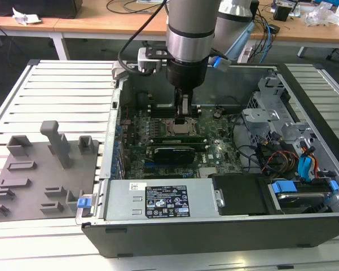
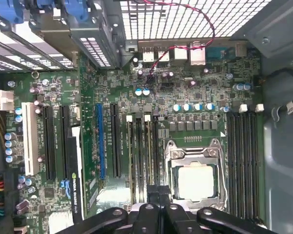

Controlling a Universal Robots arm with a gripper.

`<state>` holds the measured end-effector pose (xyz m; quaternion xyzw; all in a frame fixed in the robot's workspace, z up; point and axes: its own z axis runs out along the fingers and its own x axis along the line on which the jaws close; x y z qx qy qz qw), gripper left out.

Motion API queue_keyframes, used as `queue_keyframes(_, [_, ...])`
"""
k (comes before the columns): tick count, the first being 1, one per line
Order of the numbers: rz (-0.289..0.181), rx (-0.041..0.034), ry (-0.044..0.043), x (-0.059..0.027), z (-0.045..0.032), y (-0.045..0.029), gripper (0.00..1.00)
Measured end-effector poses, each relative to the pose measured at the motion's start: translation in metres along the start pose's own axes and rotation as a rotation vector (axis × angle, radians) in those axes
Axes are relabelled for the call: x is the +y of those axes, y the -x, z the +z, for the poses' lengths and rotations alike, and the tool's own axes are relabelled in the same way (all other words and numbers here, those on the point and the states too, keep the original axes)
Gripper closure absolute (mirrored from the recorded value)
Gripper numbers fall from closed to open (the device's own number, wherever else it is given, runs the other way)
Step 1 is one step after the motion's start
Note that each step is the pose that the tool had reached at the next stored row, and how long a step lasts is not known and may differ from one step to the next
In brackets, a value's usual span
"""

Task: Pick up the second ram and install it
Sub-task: 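Press down the second ram until it locks into place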

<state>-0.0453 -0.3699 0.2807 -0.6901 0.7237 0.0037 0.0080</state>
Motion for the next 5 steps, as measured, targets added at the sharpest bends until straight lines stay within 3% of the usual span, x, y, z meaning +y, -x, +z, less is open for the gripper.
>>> queue_keyframes(5, [0.0,-0.0002,0.0001,0.0,-0.0003,0.0,0.89])
